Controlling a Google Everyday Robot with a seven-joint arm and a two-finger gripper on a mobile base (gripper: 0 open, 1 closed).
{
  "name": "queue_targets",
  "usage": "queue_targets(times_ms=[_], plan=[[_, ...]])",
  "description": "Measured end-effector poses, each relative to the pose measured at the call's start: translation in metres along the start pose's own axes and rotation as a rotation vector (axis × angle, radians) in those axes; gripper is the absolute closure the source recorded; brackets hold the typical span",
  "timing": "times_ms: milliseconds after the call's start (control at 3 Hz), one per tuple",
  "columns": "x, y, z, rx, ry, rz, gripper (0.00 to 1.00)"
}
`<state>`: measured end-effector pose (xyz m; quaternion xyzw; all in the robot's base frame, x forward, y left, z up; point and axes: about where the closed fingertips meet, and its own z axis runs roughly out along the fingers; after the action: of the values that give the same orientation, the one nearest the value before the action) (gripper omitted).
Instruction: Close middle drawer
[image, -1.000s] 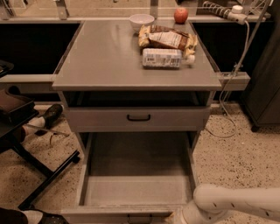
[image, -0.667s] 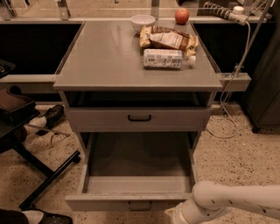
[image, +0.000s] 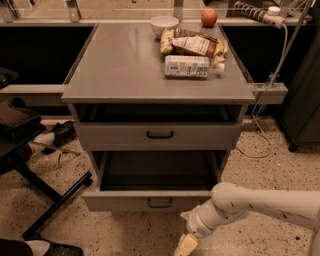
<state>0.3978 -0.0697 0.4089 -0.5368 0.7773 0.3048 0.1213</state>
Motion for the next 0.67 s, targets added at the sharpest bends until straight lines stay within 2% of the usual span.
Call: queue_targets(times_ms=[333, 667], plan=[[0.000, -0.001, 0.000, 0.000, 0.000, -0.001, 0.00], [-0.010, -0.027, -0.004, 0.027, 0.011, 0.000, 0.00]])
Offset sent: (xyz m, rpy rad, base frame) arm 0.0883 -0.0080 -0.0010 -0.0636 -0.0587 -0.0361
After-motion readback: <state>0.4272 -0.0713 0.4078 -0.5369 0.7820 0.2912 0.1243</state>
